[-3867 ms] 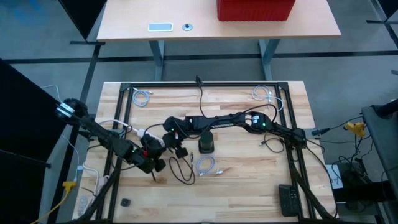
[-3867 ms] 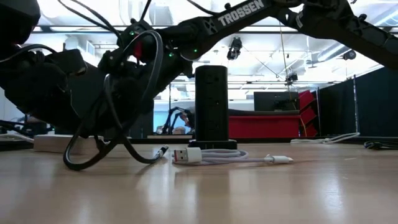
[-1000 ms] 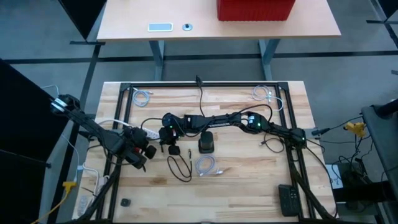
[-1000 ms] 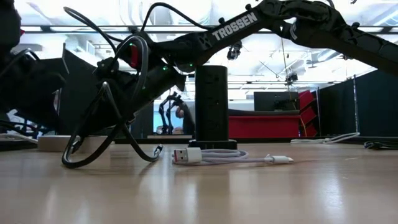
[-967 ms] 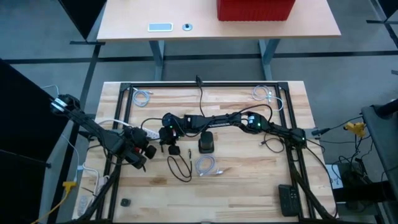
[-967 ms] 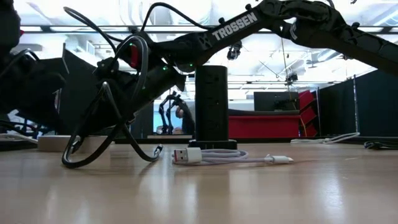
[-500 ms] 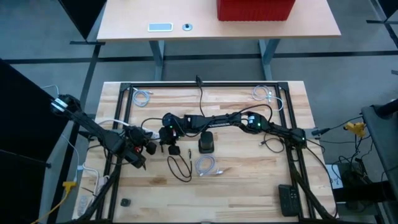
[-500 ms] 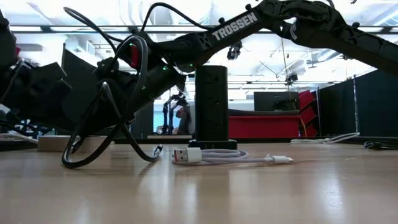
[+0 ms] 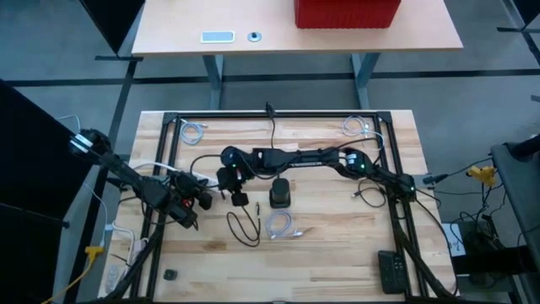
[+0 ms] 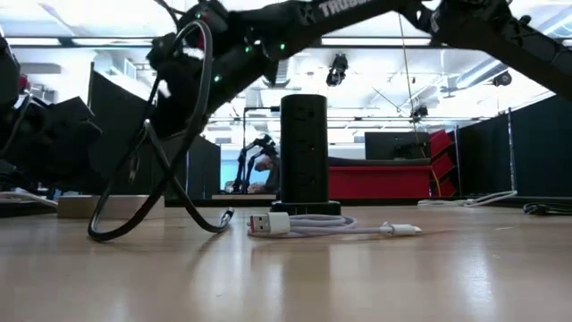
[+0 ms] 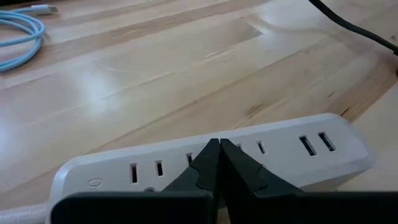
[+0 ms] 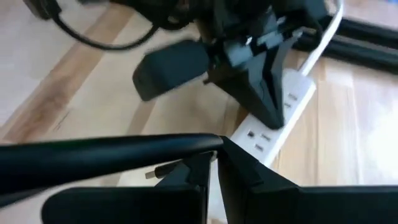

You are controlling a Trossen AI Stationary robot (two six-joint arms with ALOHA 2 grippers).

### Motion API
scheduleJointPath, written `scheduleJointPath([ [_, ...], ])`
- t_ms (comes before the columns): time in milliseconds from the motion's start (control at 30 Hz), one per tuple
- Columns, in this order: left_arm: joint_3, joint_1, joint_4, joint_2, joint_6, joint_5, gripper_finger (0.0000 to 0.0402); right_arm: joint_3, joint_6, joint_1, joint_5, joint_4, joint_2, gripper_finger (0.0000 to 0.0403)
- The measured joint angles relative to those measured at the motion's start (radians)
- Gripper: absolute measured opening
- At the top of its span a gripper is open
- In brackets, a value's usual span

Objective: Insert USB
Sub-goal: Insert the left black charger cable into the white outlet extension

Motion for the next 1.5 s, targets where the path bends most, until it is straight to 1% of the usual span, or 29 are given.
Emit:
scheduleJointPath([
  [67, 0.0, 0.0, 0.011, 0.009, 0.01, -0.001, 0.0, 0.0, 0.001, 0.004, 0.051, -0.019, -0.024, 0.0005],
  [200, -0.001, 0.001, 0.032, 0.028, 0.026, -0.005, 0.0, 0.002, -0.015, 0.024, 0.316, -0.038, -0.042, 0.0005],
  [233, -0.001, 0.001, 0.035, 0.031, 0.026, -0.006, 0.0, 0.002, -0.013, 0.03, 0.366, -0.04, -0.04, 0.0005],
  [667, -0.003, 0.001, 0.095, 0.063, 0.015, -0.034, 0.0, -0.028, 0.083, 0.114, 0.66, 0.003, -0.019, 0.0005],
  [900, -0.003, 0.0, 0.107, 0.099, 0.014, -0.049, 0.0, -0.062, 0.187, 0.133, 0.665, 0.036, -0.018, 0.0005],
  [967, -0.003, 0.001, 0.113, 0.106, 0.014, -0.053, 0.0, -0.062, 0.233, 0.135, 0.631, 0.037, -0.019, 0.0005],
  [1100, -0.002, 0.0, 0.12, 0.115, 0.015, -0.057, 0.0, -0.062, 0.367, 0.124, 0.51, 0.031, -0.05, 0.0005],
  [1167, -0.003, 0.0, 0.121, 0.115, 0.025, -0.057, 0.0, -0.06, 0.431, 0.112, 0.468, 0.025, -0.073, 0.0005],
  [1500, -0.003, 0.0, 0.126, 0.112, 0.072, -0.061, 0.0, -0.06, 0.586, 0.05, 0.429, -0.142, -0.198, 0.0005],
])
